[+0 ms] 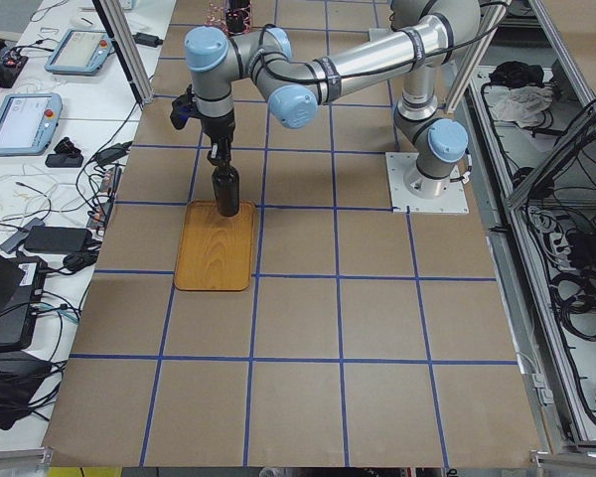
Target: Take wine from basket and place on tray
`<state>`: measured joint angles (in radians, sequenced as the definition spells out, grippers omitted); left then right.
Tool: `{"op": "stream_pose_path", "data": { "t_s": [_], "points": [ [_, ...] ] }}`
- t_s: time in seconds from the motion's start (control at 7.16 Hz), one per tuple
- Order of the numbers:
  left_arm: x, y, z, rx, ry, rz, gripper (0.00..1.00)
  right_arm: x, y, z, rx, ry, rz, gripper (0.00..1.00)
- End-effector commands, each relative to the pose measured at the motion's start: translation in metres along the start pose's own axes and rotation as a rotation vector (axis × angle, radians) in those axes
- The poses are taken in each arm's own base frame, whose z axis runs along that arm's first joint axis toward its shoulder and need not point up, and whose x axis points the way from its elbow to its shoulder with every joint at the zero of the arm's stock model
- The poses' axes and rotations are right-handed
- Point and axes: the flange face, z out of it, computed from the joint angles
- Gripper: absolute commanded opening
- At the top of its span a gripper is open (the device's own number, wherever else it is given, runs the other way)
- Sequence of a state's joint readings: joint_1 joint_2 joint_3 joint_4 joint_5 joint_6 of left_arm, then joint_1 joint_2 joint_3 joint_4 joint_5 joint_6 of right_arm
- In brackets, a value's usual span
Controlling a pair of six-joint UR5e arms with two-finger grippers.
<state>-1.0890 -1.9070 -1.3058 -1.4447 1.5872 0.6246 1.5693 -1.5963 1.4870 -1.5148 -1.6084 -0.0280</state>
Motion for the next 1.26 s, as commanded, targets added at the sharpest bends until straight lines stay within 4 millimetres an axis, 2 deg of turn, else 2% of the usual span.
{"op": "stream_pose_path", "data": {
  "t_s": [0.0, 0.14, 0.28, 0.84, 0.98, 1.12],
  "points": [
    [-0.025, -0.008, 0.033, -0.016, 0.004, 0.014, 0.0, 0.0, 0.002, -0.001, -0.001, 0.002, -0.001, 1.0],
    [-0.037, -0.005, 0.041, -0.022, 0.012, -0.001, 0.0, -0.001, 0.004, -0.001, -0.006, 0.001, -0.003, 1.0],
    [-0.043, -0.01, 0.048, -0.008, 0.001, -0.005, 0.0, -0.001, 0.003, -0.001, -0.003, -0.004, -0.003, 1.0],
    [-0.054, -0.023, 0.063, 0.0, -0.004, -0.006, 0.0, -0.002, 0.004, -0.002, -0.004, -0.009, -0.001, 1.0],
    [-0.054, -0.023, 0.065, 0.002, 0.0, -0.006, 0.37, -0.002, 0.004, -0.002, -0.004, -0.009, -0.001, 1.0],
    [-0.054, -0.023, 0.064, 0.004, 0.001, -0.009, 0.9, -0.002, 0.004, -0.002, -0.005, -0.01, -0.001, 1.0]
  ]
}}
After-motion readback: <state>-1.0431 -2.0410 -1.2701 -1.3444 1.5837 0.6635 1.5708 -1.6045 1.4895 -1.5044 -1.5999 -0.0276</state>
